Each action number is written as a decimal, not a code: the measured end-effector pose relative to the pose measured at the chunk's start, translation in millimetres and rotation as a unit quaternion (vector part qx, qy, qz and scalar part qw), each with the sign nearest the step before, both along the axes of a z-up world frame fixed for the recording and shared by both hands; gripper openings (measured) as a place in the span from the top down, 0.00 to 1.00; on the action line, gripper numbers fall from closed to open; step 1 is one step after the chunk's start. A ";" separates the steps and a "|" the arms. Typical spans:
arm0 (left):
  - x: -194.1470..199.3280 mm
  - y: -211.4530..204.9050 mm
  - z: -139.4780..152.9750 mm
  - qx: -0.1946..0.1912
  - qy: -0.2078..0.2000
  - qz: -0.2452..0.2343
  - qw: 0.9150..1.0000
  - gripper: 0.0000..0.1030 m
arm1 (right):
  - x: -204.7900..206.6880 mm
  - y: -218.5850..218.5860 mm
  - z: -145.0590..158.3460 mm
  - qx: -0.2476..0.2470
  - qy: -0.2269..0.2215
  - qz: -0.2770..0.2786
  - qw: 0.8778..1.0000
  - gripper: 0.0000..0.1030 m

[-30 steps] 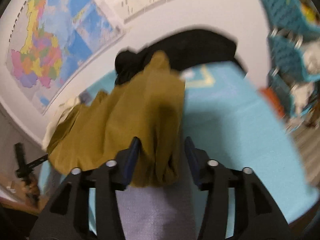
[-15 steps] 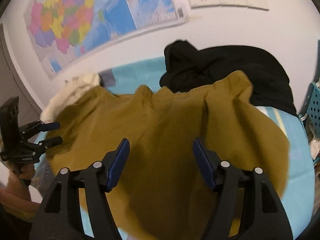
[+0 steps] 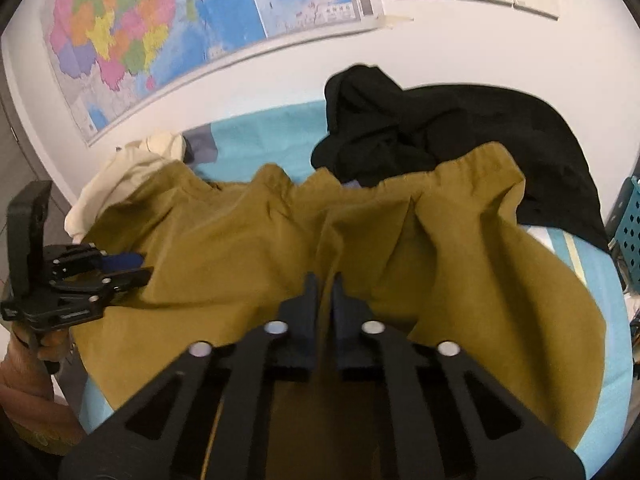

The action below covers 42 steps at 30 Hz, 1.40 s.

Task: Fold large clothes

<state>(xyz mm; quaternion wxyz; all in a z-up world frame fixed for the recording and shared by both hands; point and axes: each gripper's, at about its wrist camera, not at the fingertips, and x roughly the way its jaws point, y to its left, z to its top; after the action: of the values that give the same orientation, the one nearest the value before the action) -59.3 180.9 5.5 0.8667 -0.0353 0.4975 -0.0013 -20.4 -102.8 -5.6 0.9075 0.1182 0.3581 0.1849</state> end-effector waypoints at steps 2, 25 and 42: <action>4.8 1.8 0.9 0.000 -0.001 0.004 1.000 0.90 | -1.7 -1.4 11.3 0.010 -0.021 -0.004 1.000 0.97; 16.5 22.8 8.4 0.019 -0.028 0.051 0.998 0.65 | 35.3 71.6 33.1 -0.047 -0.011 0.081 0.996 0.40; 14.9 21.1 23.6 0.028 -0.051 0.055 0.997 0.52 | 64.2 94.4 34.2 -0.062 -0.015 0.088 0.994 0.98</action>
<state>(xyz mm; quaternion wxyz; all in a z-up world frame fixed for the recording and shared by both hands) -44.4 202.0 29.1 0.8906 -0.0384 0.4494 0.0580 43.9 -8.4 28.6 0.8986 0.0267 0.3642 0.2431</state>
